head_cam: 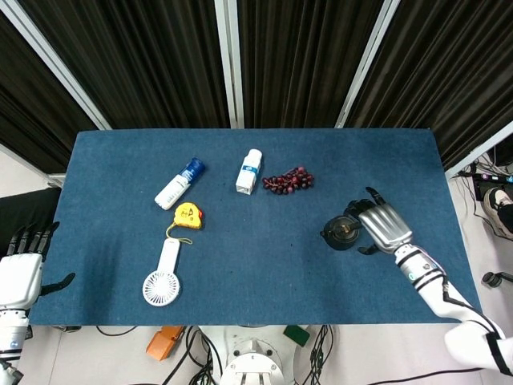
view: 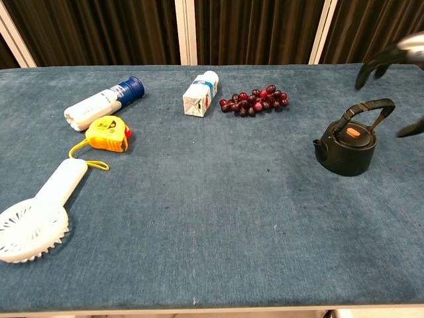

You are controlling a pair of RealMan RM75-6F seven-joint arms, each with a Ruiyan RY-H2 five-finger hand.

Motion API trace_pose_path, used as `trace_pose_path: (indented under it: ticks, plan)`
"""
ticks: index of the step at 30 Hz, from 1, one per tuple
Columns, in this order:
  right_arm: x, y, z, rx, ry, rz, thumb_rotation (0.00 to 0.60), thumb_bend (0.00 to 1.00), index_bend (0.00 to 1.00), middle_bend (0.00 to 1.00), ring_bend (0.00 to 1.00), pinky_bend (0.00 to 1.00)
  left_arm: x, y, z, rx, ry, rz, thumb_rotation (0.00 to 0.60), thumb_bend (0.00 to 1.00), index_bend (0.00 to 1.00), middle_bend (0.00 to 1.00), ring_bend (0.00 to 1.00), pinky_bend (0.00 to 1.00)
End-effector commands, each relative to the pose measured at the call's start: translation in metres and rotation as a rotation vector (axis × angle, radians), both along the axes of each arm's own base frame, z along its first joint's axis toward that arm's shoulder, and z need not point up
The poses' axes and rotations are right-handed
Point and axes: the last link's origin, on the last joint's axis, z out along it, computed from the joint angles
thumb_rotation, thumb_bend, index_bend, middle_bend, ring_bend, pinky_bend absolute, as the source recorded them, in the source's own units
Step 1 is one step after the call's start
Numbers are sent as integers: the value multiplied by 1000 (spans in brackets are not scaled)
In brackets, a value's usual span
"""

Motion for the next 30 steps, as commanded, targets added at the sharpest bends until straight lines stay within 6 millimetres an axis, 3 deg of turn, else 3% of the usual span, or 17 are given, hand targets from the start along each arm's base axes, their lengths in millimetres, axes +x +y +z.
trace_pose_path:
  ticks: [1,17,23,30]
  plan:
    - [5,-8,-10,19,25,4,600,126,437,359,356,11,0,1,0,0,0,5,600,156,70,96,23,0]
    - [5,-13,-26,64,72,-9,600,125,609,494,509,37,-4,0,-2,-9,-2,21,600,156,70,96,22,0]
    - [2,-15,-29,71,89,-18,600,125,687,589,612,72,-6,-2,-2,-8,-3,31,600,156,70,96,23,0]
    - [-1,-12,-34,96,109,-31,600,126,713,627,656,81,-8,-4,-2,-8,-4,36,600,156,70,96,23,0]
